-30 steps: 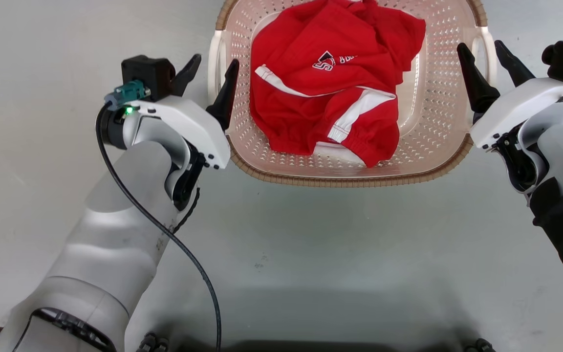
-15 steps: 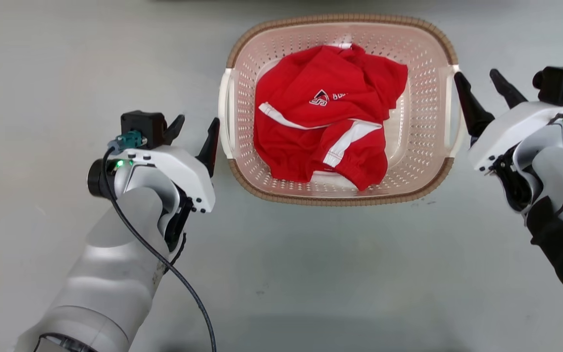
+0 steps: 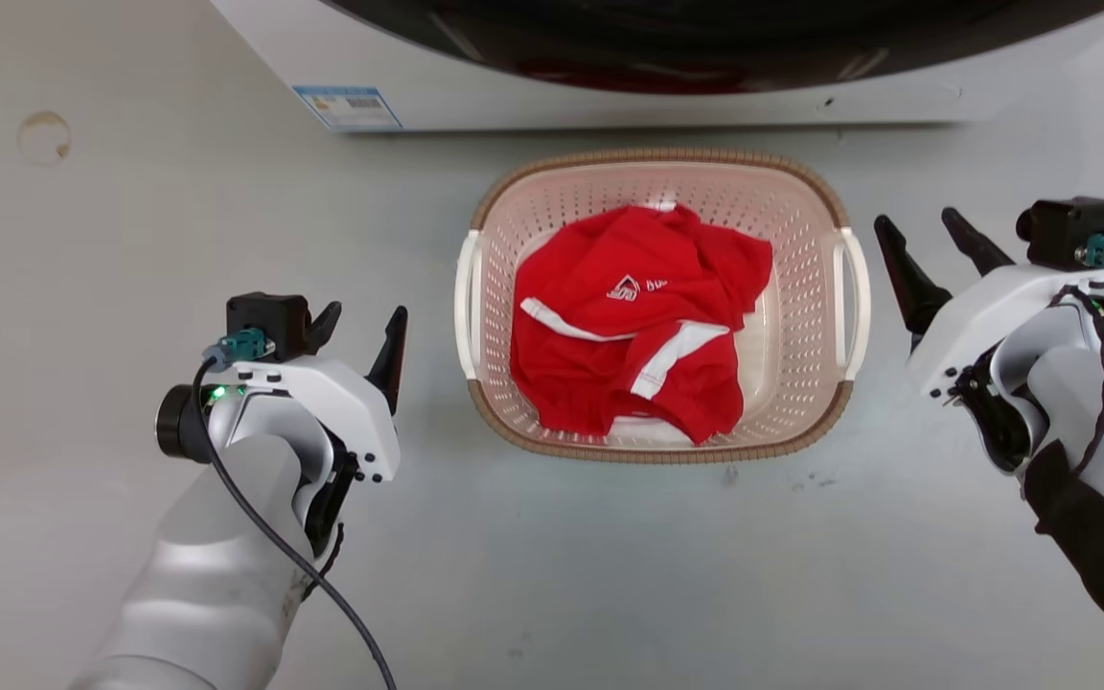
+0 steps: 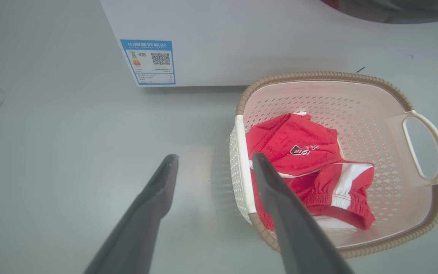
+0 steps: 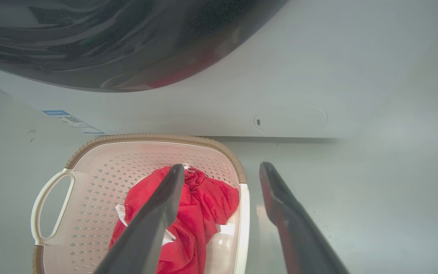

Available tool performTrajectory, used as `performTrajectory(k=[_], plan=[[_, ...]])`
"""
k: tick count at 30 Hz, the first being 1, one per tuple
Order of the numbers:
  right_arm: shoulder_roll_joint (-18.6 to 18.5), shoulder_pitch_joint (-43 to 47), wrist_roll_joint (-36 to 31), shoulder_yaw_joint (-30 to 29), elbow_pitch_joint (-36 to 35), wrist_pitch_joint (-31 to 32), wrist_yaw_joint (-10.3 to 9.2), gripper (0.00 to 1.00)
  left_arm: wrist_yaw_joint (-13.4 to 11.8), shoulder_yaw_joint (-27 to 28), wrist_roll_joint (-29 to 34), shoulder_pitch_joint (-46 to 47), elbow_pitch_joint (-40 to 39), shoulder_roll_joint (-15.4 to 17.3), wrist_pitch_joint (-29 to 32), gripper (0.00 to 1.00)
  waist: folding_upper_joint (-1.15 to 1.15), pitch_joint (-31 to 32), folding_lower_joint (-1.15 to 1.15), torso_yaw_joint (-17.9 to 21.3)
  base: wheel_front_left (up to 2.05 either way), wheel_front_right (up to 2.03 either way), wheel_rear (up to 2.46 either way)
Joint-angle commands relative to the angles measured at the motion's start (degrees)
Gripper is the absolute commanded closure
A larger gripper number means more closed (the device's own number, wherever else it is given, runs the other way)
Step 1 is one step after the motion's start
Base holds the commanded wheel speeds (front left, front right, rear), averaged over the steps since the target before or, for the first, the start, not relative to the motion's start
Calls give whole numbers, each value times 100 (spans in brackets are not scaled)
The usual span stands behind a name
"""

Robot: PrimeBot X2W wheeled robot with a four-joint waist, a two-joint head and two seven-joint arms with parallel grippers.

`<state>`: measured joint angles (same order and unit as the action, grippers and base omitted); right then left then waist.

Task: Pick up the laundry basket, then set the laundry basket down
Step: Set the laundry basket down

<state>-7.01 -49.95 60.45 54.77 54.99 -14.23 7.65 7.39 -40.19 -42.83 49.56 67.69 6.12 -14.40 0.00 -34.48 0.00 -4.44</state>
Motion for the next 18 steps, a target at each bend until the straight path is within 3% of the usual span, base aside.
performTrajectory(k=[1, 18], plan=[[-57, 323, 5, 52, -51, -77, -16, 0, -21, 216, 109, -228, -142, 203, -60, 0, 0, 352, 0, -59, 0, 0, 0], [-96, 1284, -347, -159, -681, -77, -16, 0, -63, 1133, 946, -1760, -1206, 405, -60, 0, 0, 2153, 0, -94, 0, 0, 0]])
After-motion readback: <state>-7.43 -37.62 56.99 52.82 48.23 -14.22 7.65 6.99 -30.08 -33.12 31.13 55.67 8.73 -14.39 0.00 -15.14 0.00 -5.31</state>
